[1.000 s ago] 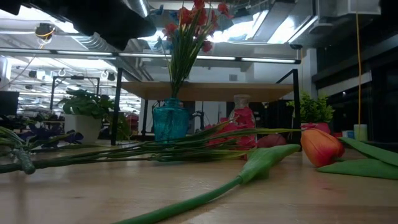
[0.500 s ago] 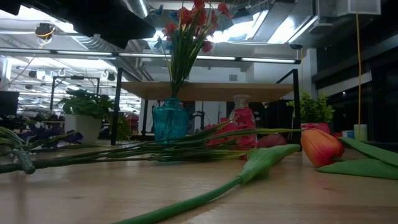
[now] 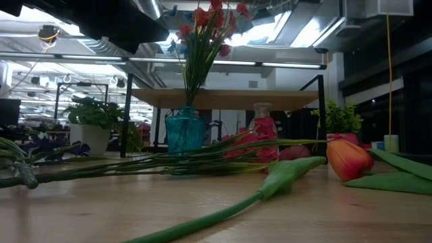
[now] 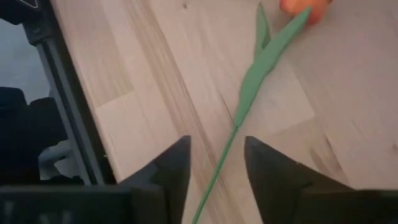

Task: Pick and place flowers into a vace then onto a shelf
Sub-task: Put the orange flower into the blue vase

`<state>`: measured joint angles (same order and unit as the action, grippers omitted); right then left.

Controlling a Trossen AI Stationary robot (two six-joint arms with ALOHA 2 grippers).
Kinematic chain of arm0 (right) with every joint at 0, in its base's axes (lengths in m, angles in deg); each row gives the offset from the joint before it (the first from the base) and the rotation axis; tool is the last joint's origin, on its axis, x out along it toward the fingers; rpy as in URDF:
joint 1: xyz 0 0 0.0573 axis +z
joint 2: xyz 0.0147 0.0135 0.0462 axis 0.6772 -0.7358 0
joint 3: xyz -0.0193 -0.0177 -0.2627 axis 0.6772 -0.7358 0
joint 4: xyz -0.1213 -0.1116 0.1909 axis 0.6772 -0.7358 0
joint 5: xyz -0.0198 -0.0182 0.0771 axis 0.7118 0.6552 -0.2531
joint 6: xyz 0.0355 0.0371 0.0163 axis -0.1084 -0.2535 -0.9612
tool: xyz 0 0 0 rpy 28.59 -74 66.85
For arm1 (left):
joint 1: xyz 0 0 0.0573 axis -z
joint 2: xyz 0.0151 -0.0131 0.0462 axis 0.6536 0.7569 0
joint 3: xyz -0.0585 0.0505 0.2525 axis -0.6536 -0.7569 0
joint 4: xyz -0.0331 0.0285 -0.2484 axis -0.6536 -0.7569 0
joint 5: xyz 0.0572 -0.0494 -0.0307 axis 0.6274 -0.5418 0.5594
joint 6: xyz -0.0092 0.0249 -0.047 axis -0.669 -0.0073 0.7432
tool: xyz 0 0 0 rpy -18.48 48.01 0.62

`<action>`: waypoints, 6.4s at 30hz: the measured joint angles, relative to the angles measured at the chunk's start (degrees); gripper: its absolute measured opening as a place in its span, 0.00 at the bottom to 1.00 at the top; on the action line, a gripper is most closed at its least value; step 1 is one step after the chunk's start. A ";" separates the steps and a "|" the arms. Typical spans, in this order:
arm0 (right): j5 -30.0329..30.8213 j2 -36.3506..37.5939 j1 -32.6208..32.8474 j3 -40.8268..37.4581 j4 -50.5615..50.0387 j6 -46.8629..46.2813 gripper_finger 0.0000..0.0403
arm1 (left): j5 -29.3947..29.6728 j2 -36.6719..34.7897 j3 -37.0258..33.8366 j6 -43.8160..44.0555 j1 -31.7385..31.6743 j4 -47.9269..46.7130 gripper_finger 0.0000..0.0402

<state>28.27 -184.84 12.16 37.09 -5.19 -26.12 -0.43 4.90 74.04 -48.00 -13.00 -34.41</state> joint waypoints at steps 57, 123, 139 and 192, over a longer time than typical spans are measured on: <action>-1.10 -12.50 -3.04 0.04 0.93 -9.72 0.41 | 0.02 0.00 0.00 0.08 0.00 0.04 0.01; 10.17 11.91 -1.81 -4.93 5.93 16.19 0.00 | 0.02 0.00 -0.02 0.04 0.00 0.15 0.01; 12.87 28.02 -12.23 -35.13 63.57 62.03 0.00 | 4.64 -0.04 -0.02 0.00 -0.20 1.29 0.01; -24.81 10.02 -40.70 -33.88 112.72 89.12 0.00 | -8.60 8.69 3.70 -5.25 -11.11 23.66 0.58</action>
<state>3.46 -174.82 -28.54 3.21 107.53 63.00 -9.03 13.58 77.74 -53.25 -24.11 -10.75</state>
